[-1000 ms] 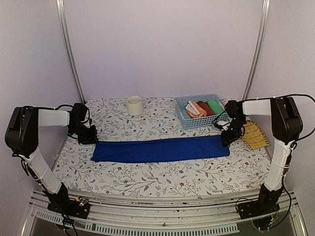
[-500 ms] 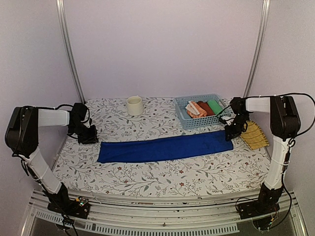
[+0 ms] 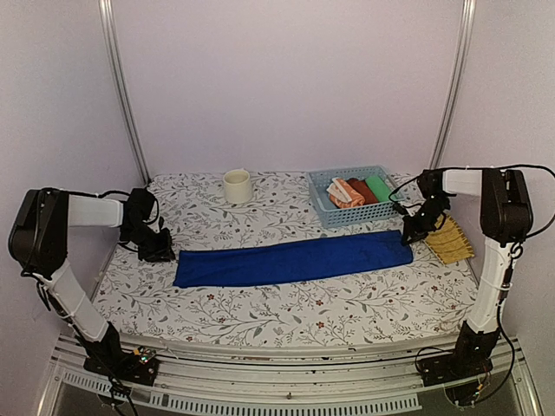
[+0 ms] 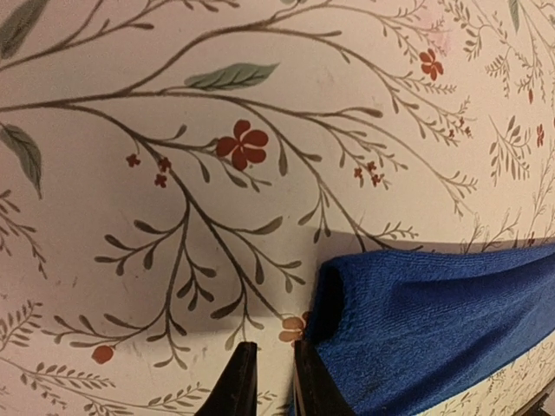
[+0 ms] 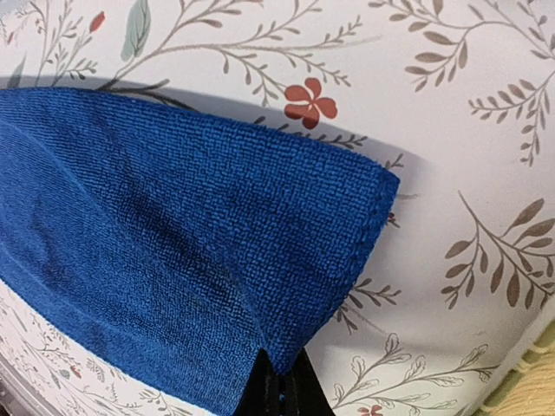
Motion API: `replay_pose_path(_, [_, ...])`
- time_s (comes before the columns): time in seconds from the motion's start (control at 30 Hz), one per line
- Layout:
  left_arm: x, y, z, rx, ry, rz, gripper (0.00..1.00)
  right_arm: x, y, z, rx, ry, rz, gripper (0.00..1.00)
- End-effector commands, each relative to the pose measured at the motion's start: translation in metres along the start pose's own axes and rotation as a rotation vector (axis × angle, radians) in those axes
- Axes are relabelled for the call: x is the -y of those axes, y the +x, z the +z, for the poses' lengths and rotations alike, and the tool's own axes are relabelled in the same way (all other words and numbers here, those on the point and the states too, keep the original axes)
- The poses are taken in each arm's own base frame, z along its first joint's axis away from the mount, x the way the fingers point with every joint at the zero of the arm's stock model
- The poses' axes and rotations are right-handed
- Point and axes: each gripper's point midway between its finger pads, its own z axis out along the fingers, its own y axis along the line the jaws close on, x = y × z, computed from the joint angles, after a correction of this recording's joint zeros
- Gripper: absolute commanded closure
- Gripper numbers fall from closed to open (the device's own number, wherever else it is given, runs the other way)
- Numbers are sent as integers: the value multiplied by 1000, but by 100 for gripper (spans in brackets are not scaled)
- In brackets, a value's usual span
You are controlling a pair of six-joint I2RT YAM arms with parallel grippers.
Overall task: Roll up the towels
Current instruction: Pick up the towel from the center of the board, then fold the towel at the center of the board.
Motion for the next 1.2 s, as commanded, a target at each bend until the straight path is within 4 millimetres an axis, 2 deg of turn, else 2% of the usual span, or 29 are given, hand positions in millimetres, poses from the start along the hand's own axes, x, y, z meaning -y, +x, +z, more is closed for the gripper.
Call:
replay_pose_path(0.0, [0,17,1,-34,2,11,82,-16,-18,-46,94,-63,-22,97])
replay_pose_path(0.17, [-7,32,8,-79,-26,2,82,-39,-32,-71,146,-168,-48,97])
replay_pose_path(0.5, [-13,57,18,-155,-64,21,82,-87,-43,-102,212,-434,-96,97])
replay_pose_path(0.6, [-16,65,21,-180,-84,25,82,-101,-43,-103,175,-541,-61,97])
replay_pose_path(0.73, [-15,72,25,-200,-87,28,82,-132,-42,-96,144,-655,-94,97])
replay_pose_path(0.9, [-11,77,27,-207,-85,37,83,-180,-45,-84,100,-705,-190,97])
replay_pose_path(1.17, [-11,87,32,-231,-86,36,83,-239,-57,-69,42,-785,-268,97])
